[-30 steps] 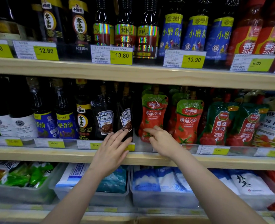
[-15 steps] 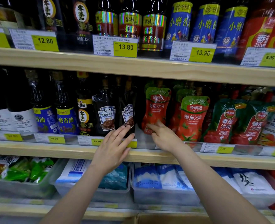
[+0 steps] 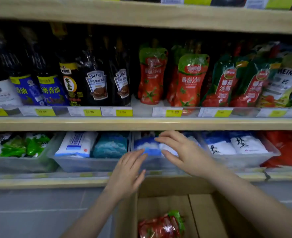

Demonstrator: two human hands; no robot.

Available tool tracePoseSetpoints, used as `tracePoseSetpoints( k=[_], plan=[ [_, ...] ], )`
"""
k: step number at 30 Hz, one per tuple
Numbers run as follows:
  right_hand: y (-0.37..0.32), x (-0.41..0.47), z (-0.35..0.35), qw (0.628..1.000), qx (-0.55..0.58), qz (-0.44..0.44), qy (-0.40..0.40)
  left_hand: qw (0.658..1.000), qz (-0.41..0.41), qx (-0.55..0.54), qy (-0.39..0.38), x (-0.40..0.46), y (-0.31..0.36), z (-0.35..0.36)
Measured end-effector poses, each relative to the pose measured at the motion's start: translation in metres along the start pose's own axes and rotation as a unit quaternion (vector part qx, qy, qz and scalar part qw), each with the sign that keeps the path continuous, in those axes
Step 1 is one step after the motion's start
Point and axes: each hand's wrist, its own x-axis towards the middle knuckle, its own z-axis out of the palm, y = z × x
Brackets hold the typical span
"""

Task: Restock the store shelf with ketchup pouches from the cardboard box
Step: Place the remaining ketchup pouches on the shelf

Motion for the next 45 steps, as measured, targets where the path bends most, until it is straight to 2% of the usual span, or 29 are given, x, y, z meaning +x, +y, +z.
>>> tracePoseSetpoints(
  k=[6,10,13,15,19,23,29,33,35,37,42,45],
  plan=[
    [0.033,-0.092,0.079,0.986,0.035,0.076,-0.146,0.981,-0.100,-0.014,-0.164,-0.048,0.016,0.057],
    [0.059,-0.136,0.136,0.957,0.085,0.154,-0.232,0.976,-0.131,-0.027,-0.169,-0.065,0.023,0.077],
    [0.074,-0.155,0.170,0.925,0.130,0.226,-0.277,0.977,-0.129,0.003,-0.170,-0.063,0.027,0.083],
    [0.082,-0.163,0.189,0.908,0.167,0.263,-0.282,0.975,-0.128,0.018,-0.180,-0.062,0.026,0.087],
    [0.096,-0.173,0.219,0.876,0.205,0.364,-0.239,0.974,-0.105,0.045,-0.198,-0.062,0.023,0.091],
    [0.100,-0.179,0.246,0.809,0.279,0.455,-0.245,0.975,-0.106,0.037,-0.194,-0.062,0.024,0.090],
    [0.097,-0.179,0.252,0.766,0.378,0.487,-0.184,0.972,-0.117,0.012,-0.201,-0.061,0.022,0.089],
    [0.093,-0.171,0.228,0.772,0.410,0.465,-0.143,0.973,-0.118,0.004,-0.200,-0.062,0.021,0.090],
    [0.087,-0.161,0.212,0.791,0.403,0.441,-0.132,0.973,-0.117,0.009,-0.199,-0.063,0.020,0.089],
    [0.081,-0.149,0.196,0.818,0.385,0.406,-0.132,0.971,-0.117,0.021,-0.209,-0.062,0.020,0.088],
    [0.073,-0.118,0.149,0.928,0.242,0.260,-0.117,0.962,-0.114,0.046,-0.244,-0.059,0.023,0.083],
    [0.070,-0.100,0.113,0.956,0.169,0.203,-0.127,0.953,-0.112,0.051,-0.277,-0.045,0.030,0.075]
  ],
)
